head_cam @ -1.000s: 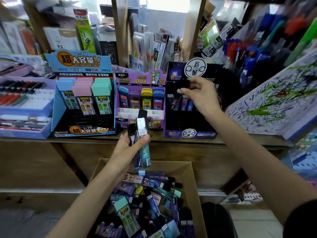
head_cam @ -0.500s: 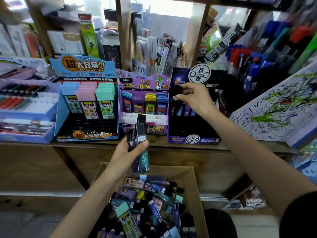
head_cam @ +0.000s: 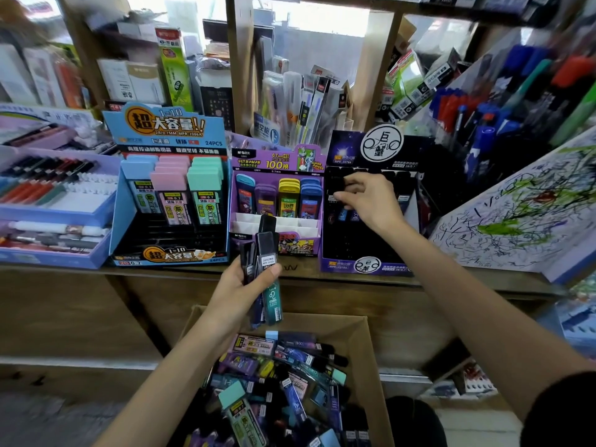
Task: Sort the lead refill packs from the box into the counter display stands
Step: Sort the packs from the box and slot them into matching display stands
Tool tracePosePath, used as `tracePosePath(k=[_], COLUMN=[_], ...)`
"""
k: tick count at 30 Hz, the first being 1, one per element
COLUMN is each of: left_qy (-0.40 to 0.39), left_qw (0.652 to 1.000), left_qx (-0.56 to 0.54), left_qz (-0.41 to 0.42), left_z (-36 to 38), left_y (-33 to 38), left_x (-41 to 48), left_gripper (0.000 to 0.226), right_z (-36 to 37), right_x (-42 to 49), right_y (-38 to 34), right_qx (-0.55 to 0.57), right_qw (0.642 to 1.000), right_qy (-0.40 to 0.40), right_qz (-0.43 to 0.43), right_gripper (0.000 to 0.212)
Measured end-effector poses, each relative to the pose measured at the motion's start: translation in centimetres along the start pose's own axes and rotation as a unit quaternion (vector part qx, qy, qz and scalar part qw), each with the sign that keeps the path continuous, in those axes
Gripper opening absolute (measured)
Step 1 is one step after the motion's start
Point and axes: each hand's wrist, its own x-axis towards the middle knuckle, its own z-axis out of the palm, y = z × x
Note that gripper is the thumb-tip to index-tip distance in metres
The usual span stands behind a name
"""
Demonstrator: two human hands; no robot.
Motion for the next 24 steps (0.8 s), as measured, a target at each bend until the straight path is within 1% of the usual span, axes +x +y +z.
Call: tracePosePath(k=[1, 3, 6, 8, 9, 11, 13, 15, 17, 20, 24], left_qy=[-0.001, -0.003, -0.004, -0.002, 0.000, 0.005, 0.012, 0.014, 0.015, 0.021, 0.030], left_qw=[1.000, 1.000, 1.000, 1.000, 1.000, 0.999, 0.999, 0.998, 0.998, 0.996, 0.996], left_qx=[0.000, -0.002, -0.003, -0.010, -0.015, -0.028, -0.037, -0.044, -0.058, -0.065, -0.052], left_qz=[0.000, -0.001, 0.002, 0.007, 0.010, 0.018, 0.025, 0.032, 0.037, 0.048, 0.065], left_z=[0.1, 0.3, 0.8, 1.2, 1.4, 1.6, 2.0, 2.4, 2.8, 3.2, 3.4], left_y=[0.0, 0.0, 0.3, 0.4, 0.5, 0.7, 0.9, 1.0, 1.2, 1.3, 1.2], left_x=[0.0, 0.0, -0.1, 0.0, 0.0, 0.1, 0.1, 0.2, 0.3, 0.3, 0.2], left_gripper=[0.054, 0.051, 0.057, 0.057, 0.056, 0.055, 0.054, 0.053, 0.052, 0.046, 0.035], right_z=[0.1, 0.0, -0.5, -0.8, -0.8, -0.7, -0.1, 1.0, 2.2, 3.5, 3.5], right_x=[0.2, 0.3, -0.5, -1.9, -3.0, -5.7, -9.0, -11.8, -13.6, -14.5, -14.7], right_y=[0.1, 0.0, -0.8, -1.5, -1.8, -2.5, -3.1, -3.6, -3.6, -3.2, -3.2], right_qx=[-0.017, -0.095, -0.197, -0.254, -0.259, -0.209, -0.117, -0.019, 0.041, 0.090, 0.172], right_qw=[1.000, 0.996, 0.980, 0.967, 0.966, 0.976, 0.988, 0.988, 0.980, 0.976, 0.960], right_qy=[0.008, 0.000, -0.034, -0.018, -0.011, -0.027, -0.080, -0.149, -0.195, -0.190, -0.191], right_qz=[-0.001, 0.001, 0.020, -0.009, -0.026, -0.050, -0.057, -0.028, 0.013, 0.065, 0.107], right_gripper=[0.024, 0.016, 0.024, 0.027, 0.028, 0.030, 0.029, 0.023, 0.019, 0.015, 0.014])
